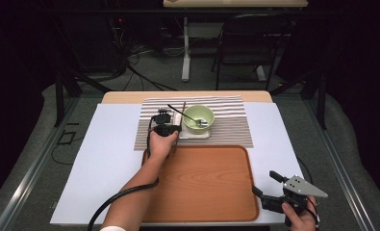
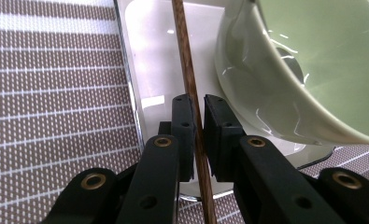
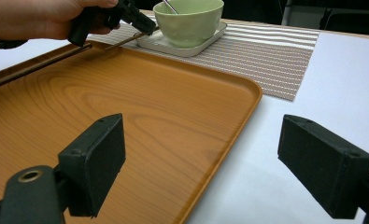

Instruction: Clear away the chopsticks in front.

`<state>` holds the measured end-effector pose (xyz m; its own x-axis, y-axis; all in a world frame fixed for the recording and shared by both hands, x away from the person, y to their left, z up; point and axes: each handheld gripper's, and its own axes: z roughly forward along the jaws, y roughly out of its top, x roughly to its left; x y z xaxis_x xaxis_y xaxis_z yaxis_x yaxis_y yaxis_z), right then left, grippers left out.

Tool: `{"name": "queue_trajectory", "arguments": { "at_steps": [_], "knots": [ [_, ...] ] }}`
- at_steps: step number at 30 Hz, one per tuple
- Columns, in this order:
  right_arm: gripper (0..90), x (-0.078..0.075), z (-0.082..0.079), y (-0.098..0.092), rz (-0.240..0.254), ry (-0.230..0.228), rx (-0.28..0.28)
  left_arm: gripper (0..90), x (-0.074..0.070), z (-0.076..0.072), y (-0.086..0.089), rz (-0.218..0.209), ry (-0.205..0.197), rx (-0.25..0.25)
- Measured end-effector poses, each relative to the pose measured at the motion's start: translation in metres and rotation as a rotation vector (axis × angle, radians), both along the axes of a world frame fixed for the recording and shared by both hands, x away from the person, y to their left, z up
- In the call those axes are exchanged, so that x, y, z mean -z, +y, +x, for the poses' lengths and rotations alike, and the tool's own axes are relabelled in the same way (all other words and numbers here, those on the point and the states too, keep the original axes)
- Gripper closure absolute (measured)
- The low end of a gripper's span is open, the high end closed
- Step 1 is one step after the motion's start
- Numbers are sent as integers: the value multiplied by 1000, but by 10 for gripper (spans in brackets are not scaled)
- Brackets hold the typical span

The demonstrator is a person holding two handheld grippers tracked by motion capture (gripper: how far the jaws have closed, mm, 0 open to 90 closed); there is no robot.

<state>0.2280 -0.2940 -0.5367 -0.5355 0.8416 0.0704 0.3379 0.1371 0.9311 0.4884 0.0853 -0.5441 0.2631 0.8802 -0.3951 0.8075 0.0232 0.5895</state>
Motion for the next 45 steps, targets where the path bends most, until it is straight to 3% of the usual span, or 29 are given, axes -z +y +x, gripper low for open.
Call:
{"name": "queue_trajectory", "arguments": {
  "at_steps": [5, 13, 23, 33, 45],
  "knots": [
    [147, 0, 0, 0, 0, 0, 0, 835, 1, 2, -1, -20, 23, -20],
    [147, 0, 0, 0, 1, 0, -1, 849, -1, 2, -2, -13, 43, -60],
    [147, -1, 0, 0, 3, -3, -5, 850, -6, -4, 10, -43, 63, -118],
    [147, -1, 0, 1, 5, -8, -12, 852, -24, -28, 29, -43, 23, -152],
    [147, -1, 0, 2, 5, -6, -12, 852, -28, -61, 50, -68, 23, -186]
  ]
}}
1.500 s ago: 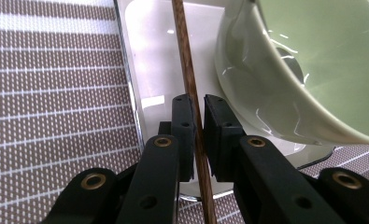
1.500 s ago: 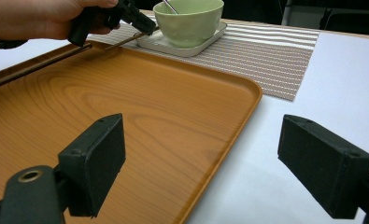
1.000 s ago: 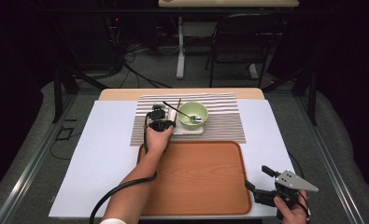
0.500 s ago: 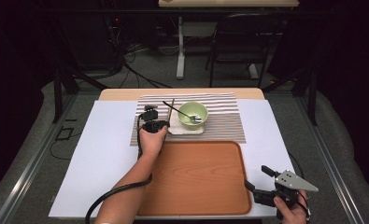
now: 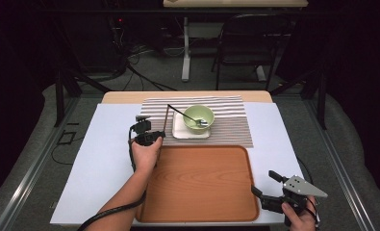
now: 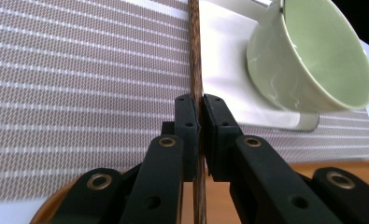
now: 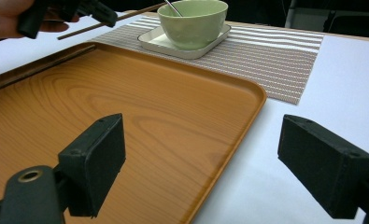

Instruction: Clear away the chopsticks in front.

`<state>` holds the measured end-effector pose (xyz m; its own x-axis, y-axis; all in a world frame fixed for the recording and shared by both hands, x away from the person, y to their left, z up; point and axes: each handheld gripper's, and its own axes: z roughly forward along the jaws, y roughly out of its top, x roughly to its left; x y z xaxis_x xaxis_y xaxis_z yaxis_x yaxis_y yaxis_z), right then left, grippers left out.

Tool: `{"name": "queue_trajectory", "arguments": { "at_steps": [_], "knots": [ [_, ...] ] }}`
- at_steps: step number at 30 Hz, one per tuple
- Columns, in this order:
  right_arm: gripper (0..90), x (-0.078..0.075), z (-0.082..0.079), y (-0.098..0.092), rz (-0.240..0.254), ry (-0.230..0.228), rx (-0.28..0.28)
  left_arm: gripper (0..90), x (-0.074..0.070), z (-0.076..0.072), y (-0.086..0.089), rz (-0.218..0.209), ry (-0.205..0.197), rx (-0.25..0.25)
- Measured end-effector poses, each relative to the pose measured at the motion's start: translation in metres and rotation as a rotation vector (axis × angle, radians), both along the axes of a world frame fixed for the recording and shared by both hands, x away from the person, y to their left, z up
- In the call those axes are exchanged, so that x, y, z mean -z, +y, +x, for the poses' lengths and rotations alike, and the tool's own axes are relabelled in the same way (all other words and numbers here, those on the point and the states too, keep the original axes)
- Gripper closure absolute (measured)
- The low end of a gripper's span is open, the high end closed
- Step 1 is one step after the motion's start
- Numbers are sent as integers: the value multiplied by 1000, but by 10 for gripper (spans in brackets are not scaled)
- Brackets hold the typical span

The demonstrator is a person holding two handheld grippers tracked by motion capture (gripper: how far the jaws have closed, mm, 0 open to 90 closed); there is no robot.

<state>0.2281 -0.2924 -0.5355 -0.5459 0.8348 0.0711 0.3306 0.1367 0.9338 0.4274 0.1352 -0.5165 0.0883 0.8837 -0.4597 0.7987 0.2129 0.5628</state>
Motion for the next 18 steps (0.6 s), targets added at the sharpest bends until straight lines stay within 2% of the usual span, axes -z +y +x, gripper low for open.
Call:
{"name": "queue_trajectory", "arguments": {
  "at_steps": [4, 5, 8, 15, 18],
  "knots": [
    [147, 0, 1, 0, -3, 2, 2, 853, 0, -17, 7, 0, -8, 3],
    [147, 0, 1, 0, -3, 2, 2, 852, 0, -17, 7, 0, -8, 3],
    [147, 0, 1, 0, -5, 4, 3, 852, 2, -30, 10, 23, -15, 4],
    [146, 1, 1, 1, -6, 7, 8, 853, 4, -44, 14, 14, -24, 11],
    [147, 1, 2, 1, -8, 7, 7, 852, 3, -50, 15, 22, -36, 11]
  ]
}}
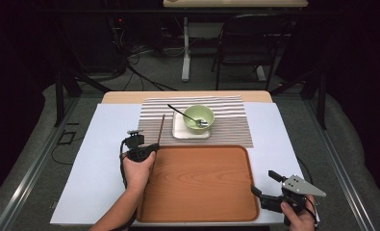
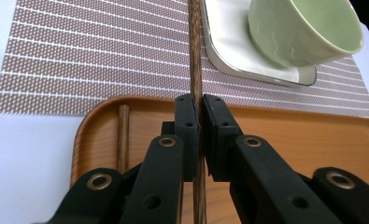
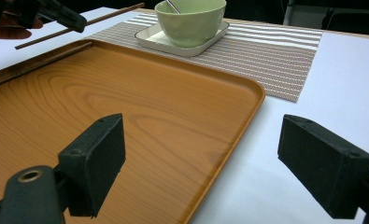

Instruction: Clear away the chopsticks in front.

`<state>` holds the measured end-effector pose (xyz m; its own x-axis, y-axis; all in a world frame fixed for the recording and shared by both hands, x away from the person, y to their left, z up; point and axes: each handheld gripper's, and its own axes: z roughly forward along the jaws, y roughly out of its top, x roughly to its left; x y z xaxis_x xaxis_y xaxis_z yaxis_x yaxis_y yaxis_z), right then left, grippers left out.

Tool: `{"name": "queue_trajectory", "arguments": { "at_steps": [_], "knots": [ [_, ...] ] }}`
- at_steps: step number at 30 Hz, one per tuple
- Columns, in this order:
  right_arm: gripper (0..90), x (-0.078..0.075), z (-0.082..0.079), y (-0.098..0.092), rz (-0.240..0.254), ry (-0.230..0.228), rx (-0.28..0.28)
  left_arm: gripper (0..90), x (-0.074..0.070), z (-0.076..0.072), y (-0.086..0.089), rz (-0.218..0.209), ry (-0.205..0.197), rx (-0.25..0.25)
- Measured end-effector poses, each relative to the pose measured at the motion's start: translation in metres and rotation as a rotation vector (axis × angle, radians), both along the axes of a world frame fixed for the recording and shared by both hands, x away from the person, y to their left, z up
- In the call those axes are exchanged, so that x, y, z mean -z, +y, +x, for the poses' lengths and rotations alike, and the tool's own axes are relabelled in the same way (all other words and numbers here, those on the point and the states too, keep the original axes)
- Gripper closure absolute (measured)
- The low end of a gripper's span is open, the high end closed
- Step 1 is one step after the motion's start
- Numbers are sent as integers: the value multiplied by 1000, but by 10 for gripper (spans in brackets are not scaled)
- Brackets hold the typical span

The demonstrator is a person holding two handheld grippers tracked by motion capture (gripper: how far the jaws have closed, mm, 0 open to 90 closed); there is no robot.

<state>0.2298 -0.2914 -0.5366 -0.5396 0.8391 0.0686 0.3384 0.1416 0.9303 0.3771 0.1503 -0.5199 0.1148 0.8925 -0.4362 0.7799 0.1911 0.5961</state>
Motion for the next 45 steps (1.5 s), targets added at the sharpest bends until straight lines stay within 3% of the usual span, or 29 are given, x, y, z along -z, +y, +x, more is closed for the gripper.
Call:
{"name": "queue_trajectory", "arguments": {
  "at_steps": [2, 9, 16, 26, 35, 45],
  "knots": [
    [147, 0, 0, 0, 3, 4, -1, 852, -1, -9, 2, 9, -18, -2],
    [147, 0, 0, 0, 2, 5, -3, 852, 1, -25, 7, -16, -13, -2],
    [147, 0, 0, 0, 8, 5, -6, 852, 2, -50, 10, -24, -18, -9],
    [147, -1, -1, 0, 9, 2, -6, 852, 7, -77, 4, 18, -18, -7],
    [147, -1, -1, 1, 13, 4, -10, 852, 15, -92, 5, 12, -1, -24],
    [147, -1, -1, 1, 15, 5, -12, 852, 21, -107, 3, 56, 13, -37]
  ]
}}
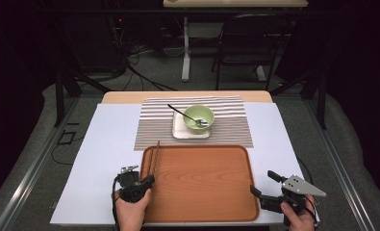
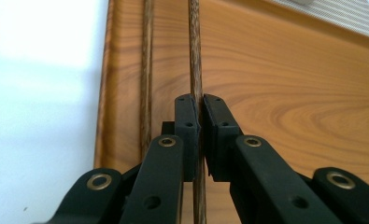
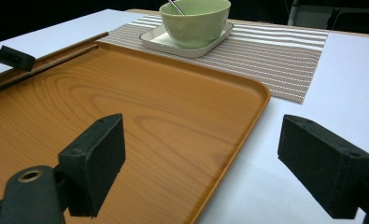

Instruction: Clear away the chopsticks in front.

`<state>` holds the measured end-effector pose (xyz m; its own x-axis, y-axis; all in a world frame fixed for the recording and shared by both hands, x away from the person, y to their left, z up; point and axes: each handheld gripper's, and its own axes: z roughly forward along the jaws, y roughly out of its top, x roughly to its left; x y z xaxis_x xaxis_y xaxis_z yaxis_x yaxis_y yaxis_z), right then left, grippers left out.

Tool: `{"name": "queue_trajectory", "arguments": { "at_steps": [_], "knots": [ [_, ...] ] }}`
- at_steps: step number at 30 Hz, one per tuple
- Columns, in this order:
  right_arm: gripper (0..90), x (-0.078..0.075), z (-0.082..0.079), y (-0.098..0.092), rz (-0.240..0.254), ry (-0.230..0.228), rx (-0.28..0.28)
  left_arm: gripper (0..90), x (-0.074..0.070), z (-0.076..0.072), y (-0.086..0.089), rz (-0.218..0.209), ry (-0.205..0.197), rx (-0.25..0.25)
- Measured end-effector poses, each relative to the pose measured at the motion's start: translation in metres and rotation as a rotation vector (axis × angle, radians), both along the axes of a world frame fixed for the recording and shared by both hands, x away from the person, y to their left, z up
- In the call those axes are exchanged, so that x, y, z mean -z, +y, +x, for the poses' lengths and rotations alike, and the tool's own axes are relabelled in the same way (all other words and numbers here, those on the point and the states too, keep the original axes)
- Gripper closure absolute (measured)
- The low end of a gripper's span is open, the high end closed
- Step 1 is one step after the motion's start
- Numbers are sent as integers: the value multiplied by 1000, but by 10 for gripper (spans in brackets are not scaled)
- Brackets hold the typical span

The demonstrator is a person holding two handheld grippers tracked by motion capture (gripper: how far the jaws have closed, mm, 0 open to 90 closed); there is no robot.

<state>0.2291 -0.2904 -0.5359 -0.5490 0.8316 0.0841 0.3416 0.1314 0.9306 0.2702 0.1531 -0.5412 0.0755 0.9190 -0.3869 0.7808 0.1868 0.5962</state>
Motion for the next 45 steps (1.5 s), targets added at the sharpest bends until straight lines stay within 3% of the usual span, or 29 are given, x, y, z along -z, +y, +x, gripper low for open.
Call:
{"name": "queue_trajectory", "arguments": {
  "at_steps": [18, 38, 45],
  "knots": [
    [147, 0, 1, 0, 0, -2, -4, 852, 9, -12, 3, 18, 39, -17],
    [146, 0, 0, -1, 8, -1, -5, 821, 7, -11, 5, 11, 23, -19],
    [146, 0, 0, -1, 9, 2, -2, 762, -1, -8, 7, -23, -4, -7]
  ]
}}
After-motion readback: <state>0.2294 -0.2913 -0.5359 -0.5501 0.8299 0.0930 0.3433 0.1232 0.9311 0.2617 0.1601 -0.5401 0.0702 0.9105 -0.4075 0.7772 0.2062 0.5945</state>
